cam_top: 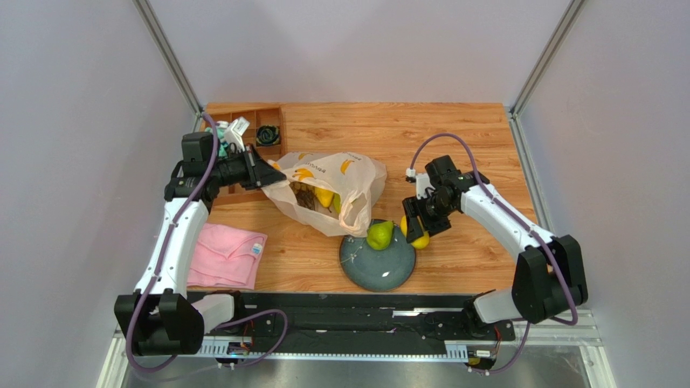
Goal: Take the fake fruits out of the plastic bag
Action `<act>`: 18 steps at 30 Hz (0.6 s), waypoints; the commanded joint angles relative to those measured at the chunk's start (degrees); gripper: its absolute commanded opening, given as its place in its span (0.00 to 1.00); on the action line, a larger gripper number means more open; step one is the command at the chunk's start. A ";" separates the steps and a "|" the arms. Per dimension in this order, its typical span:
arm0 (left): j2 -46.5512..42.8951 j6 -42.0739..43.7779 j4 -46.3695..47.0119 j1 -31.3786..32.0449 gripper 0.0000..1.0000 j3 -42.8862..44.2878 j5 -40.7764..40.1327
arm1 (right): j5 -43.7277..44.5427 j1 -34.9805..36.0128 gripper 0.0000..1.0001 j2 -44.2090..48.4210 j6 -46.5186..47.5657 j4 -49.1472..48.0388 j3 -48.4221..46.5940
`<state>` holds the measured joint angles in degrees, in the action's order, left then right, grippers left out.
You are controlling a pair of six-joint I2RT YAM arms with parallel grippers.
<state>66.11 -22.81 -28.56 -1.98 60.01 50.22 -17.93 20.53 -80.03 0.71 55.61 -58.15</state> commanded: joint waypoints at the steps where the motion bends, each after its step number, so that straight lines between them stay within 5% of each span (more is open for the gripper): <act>1: -2.47 1.80 -0.53 -0.04 0.00 0.72 -0.38 | -4.83 0.47 0.45 -4.85 -5.81 -5.60 -2.31; 12: -1.77 3.12 -0.89 -0.13 0.00 0.72 -0.56 | -3.34 8.99 0.59 -11.90 -8.44 -7.80 -3.46; 18: -1.24 3.03 -0.36 -0.13 0.00 0.29 -0.21 | 1.41 9.88 0.82 -13.05 -8.71 -6.84 -5.83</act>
<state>64.90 -20.69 -29.54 -1.98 60.01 49.36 -20.38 30.63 -92.58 -6.66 49.04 -60.58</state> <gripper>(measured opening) 0.009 0.783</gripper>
